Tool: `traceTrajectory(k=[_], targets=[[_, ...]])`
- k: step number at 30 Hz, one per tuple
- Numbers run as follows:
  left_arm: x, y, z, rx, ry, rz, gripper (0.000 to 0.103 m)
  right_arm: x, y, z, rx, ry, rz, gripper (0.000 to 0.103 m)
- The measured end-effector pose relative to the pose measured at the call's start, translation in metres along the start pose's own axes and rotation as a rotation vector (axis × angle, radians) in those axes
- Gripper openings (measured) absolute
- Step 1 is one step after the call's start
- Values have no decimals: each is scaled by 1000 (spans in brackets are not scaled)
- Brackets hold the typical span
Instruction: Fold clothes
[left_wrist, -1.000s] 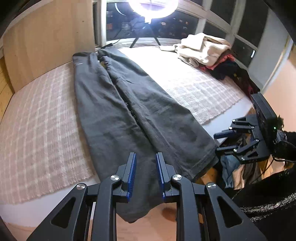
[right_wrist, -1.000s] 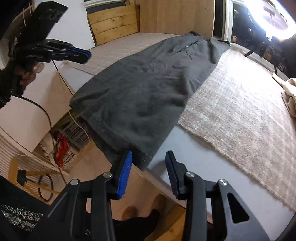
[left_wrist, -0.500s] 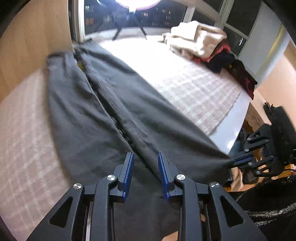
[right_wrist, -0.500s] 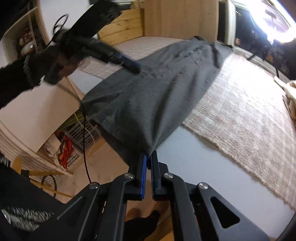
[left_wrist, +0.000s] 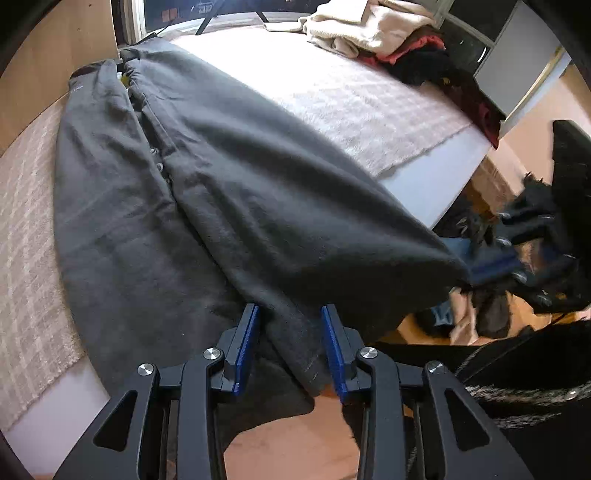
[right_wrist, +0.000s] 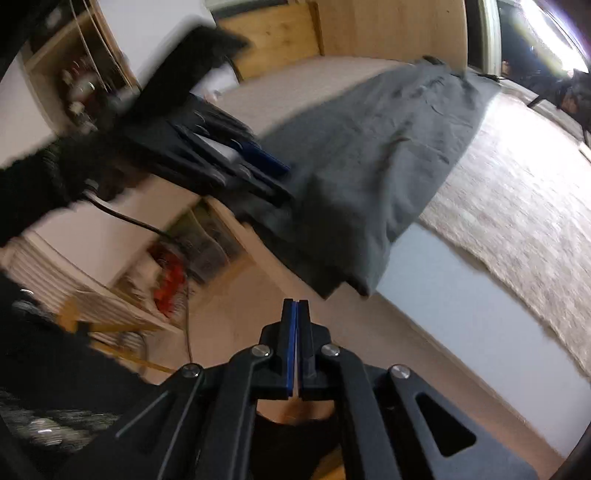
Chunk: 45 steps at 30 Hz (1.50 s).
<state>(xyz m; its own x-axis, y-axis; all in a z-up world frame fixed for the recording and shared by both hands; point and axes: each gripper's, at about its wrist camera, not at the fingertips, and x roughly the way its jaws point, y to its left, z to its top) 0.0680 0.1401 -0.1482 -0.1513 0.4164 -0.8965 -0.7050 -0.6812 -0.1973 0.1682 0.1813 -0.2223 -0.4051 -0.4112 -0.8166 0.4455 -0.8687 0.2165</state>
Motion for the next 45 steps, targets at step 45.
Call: traceTrajectory(k=[45], targets=[[-40, -26, -9, 86, -97, 72, 7, -20, -24, 6, 99, -126, 44, 2]])
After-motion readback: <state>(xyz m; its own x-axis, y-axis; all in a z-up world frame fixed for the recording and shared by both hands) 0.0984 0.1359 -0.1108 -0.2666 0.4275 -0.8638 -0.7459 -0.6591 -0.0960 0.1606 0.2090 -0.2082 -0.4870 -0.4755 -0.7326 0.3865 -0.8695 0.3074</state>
